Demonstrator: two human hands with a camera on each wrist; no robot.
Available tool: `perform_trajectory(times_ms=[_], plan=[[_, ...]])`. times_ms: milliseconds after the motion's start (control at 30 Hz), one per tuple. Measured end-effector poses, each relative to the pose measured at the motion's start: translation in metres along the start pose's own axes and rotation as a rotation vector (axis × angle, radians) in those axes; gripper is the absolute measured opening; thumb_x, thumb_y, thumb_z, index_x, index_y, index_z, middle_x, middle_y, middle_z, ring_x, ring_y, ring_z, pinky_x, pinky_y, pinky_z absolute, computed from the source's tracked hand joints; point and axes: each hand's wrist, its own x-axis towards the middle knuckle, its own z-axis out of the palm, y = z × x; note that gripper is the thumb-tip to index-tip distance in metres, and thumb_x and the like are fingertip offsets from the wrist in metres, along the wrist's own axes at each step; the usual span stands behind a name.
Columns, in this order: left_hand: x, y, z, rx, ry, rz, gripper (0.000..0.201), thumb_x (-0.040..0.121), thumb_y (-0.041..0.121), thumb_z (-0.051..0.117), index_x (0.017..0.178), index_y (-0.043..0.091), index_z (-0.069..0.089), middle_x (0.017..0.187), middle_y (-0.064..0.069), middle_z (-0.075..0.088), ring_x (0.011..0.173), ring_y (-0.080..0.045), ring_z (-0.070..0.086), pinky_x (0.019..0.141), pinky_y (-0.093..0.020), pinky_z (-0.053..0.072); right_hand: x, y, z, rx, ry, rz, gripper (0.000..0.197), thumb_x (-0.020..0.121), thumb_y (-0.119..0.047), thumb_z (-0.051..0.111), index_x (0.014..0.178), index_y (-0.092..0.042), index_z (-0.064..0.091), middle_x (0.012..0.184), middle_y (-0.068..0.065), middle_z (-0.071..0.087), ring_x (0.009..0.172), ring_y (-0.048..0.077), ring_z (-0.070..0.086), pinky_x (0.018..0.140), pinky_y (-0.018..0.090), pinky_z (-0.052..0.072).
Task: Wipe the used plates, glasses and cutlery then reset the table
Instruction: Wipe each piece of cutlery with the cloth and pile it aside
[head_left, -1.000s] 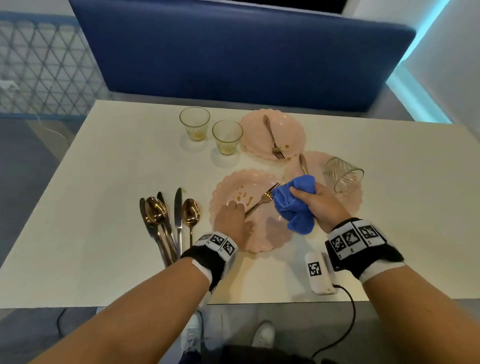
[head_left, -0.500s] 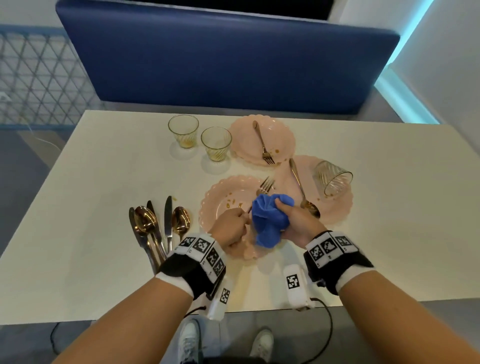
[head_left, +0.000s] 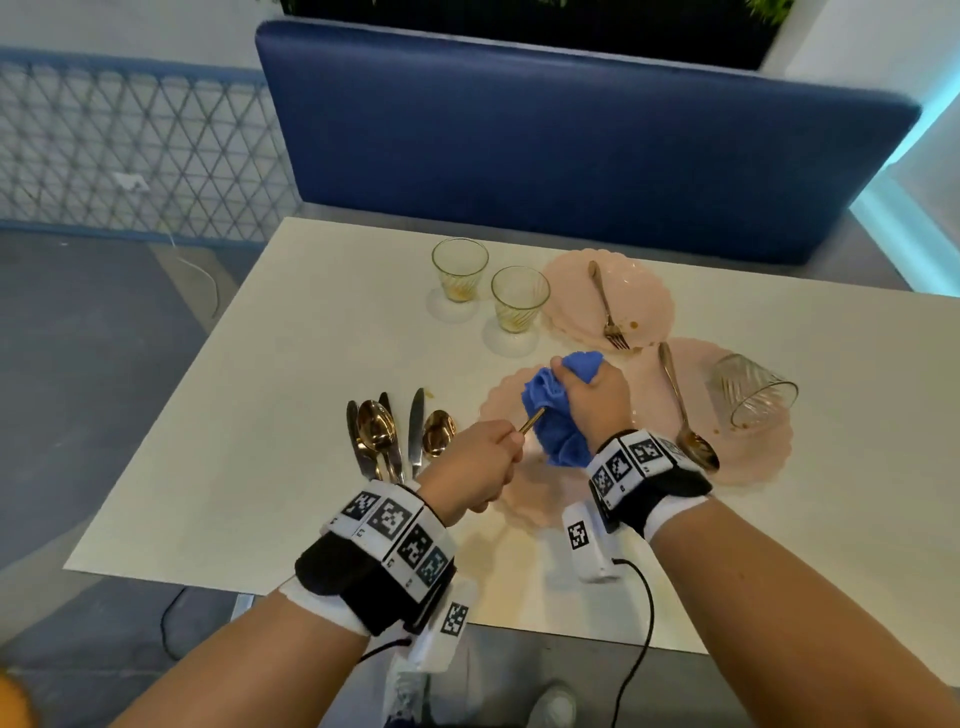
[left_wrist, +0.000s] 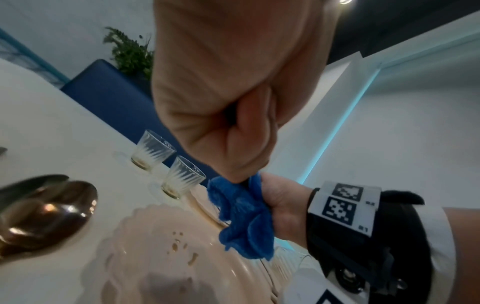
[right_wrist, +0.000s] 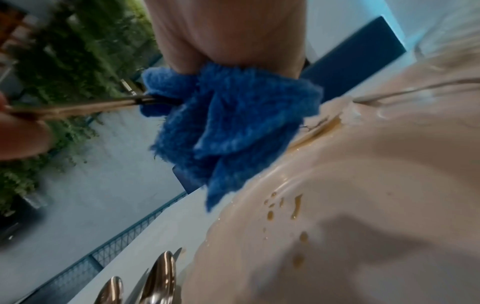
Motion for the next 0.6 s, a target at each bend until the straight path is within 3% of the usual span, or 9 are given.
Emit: perform_trajectory(times_ms=[67, 133, 233, 333, 367, 433, 467, 500, 600], plan=[[-0.003, -0.003, -0.009, -0.001, 0.002, -0.009, 0.027, 0.098, 0.019, 0.034, 0.073, 0.014, 0.044, 0.056, 0.0, 0.035, 0.042, -0.011, 0.025, 0.038, -0.014, 0.017, -0.001, 0.003, 0.003, -0.047, 0.038, -0.066, 0.019, 0.088, -0.025, 0.061, 0.082, -0.007, 0.057, 0.081, 0.004, 0.056, 0.079, 0.018, 0.053, 0.069, 0.019, 0.037], [-0.005, -0.005, -0.013, 0.02, -0.004, -0.011, 0.027, 0.098, 0.019, 0.034, 0.075, 0.013, 0.046, 0.056, 0.001, 0.036, 0.043, -0.011, 0.025, 0.038, -0.015, 0.018, -0.002, 0.006, 0.001, -0.055, 0.075, -0.038, 0.022, 0.087, -0.031, 0.062, 0.089, -0.009, 0.058, 0.08, 0.0, 0.057, 0.074, 0.014, 0.052, 0.068, 0.016, 0.036], [-0.007, -0.01, -0.015, 0.039, -0.008, -0.036, 0.026, 0.098, 0.021, 0.035, 0.077, 0.013, 0.049, 0.056, 0.002, 0.038, 0.042, -0.01, 0.027, 0.037, -0.016, 0.02, 0.002, 0.014, -0.015, -0.02, 0.187, -0.042, 0.045, 0.085, -0.051, 0.058, 0.094, -0.007, 0.058, 0.085, 0.002, 0.058, 0.078, 0.018, 0.054, 0.077, 0.03, 0.045], [-0.005, -0.014, -0.016, -0.063, 0.062, -0.013, 0.024, 0.098, 0.021, 0.035, 0.081, 0.012, 0.051, 0.058, 0.0, 0.039, 0.043, -0.01, 0.028, 0.038, -0.017, 0.02, 0.003, 0.018, -0.026, 0.101, 0.208, 0.11, 0.047, 0.093, -0.046, 0.046, 0.108, -0.003, 0.058, 0.109, 0.014, 0.063, 0.105, 0.029, 0.059, 0.093, 0.04, 0.048], [-0.002, -0.014, -0.015, -0.073, 0.079, 0.008, 0.024, 0.098, 0.021, 0.035, 0.083, 0.013, 0.052, 0.06, 0.0, 0.04, 0.043, -0.011, 0.029, 0.038, -0.018, 0.021, -0.001, 0.02, -0.024, 0.193, 0.167, 0.213, 0.06, 0.087, -0.061, 0.044, 0.112, -0.008, 0.058, 0.113, 0.013, 0.063, 0.109, 0.032, 0.059, 0.097, 0.046, 0.048], [0.002, -0.014, -0.006, 0.015, 0.072, 0.046, 0.025, 0.098, 0.026, 0.035, 0.089, 0.015, 0.055, 0.062, 0.0, 0.041, 0.045, -0.012, 0.032, 0.038, -0.018, 0.024, -0.003, 0.037, -0.015, 0.3, 0.065, 0.373, 0.096, 0.059, -0.089, 0.047, 0.118, -0.014, 0.057, 0.114, 0.012, 0.065, 0.106, 0.034, 0.062, 0.095, 0.053, 0.049], [0.003, -0.015, 0.0, 0.077, 0.046, 0.062, 0.026, 0.099, 0.029, 0.034, 0.092, 0.016, 0.055, 0.062, 0.0, 0.042, 0.046, -0.012, 0.033, 0.038, -0.018, 0.025, -0.006, 0.038, -0.01, 0.332, -0.006, 0.371, 0.096, 0.053, -0.088, 0.055, 0.115, -0.015, 0.06, 0.111, 0.013, 0.067, 0.102, 0.034, 0.065, 0.091, 0.056, 0.05], [0.003, -0.016, 0.006, 0.112, 0.024, 0.065, 0.027, 0.099, 0.032, 0.034, 0.092, 0.016, 0.055, 0.062, 0.0, 0.042, 0.046, -0.013, 0.034, 0.038, -0.019, 0.026, -0.014, 0.028, -0.004, 0.348, -0.071, 0.358, 0.081, 0.059, -0.081, 0.062, 0.107, -0.015, 0.063, 0.107, 0.014, 0.068, 0.097, 0.033, 0.066, 0.089, 0.058, 0.051], [0.008, -0.018, 0.014, 0.015, 0.034, 0.057, 0.032, 0.099, 0.034, 0.035, 0.08, 0.014, 0.052, 0.059, 0.0, 0.041, 0.043, -0.013, 0.033, 0.038, -0.019, 0.025, -0.034, -0.005, 0.006, 0.424, -0.197, 0.318, 0.034, 0.092, -0.042, 0.054, 0.092, -0.01, 0.063, 0.088, 0.013, 0.068, 0.078, 0.026, 0.066, 0.083, 0.05, 0.055]])
